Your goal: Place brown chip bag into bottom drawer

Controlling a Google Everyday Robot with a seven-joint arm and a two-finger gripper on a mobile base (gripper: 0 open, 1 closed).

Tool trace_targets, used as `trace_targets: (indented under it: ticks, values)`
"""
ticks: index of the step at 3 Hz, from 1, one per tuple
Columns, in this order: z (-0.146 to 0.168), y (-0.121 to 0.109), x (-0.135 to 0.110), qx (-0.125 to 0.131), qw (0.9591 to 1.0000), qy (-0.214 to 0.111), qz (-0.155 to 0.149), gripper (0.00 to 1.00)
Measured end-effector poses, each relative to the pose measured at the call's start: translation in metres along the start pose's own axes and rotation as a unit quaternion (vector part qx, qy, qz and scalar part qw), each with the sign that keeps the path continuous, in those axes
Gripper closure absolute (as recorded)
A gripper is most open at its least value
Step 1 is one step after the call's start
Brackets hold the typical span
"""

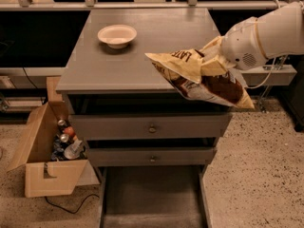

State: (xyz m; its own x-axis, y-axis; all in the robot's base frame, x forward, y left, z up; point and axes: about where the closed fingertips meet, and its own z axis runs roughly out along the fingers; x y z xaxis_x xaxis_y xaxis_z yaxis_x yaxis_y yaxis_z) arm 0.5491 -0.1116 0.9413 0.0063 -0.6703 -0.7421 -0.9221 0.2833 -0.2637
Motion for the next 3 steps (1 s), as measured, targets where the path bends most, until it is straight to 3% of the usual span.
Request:
trace_targets:
  ticks: [1,2,3]
  values:
    - [0.021,0.038,0.044,-0.036,0.9984,0.026,0.034,1.00]
    - [0.038,0.078,0.084,-0.069,0.9934,0.053,0.075,1.00]
    - [0.058,0.127,0.109,-0.100,0.9863,0.066,0.113,1.00]
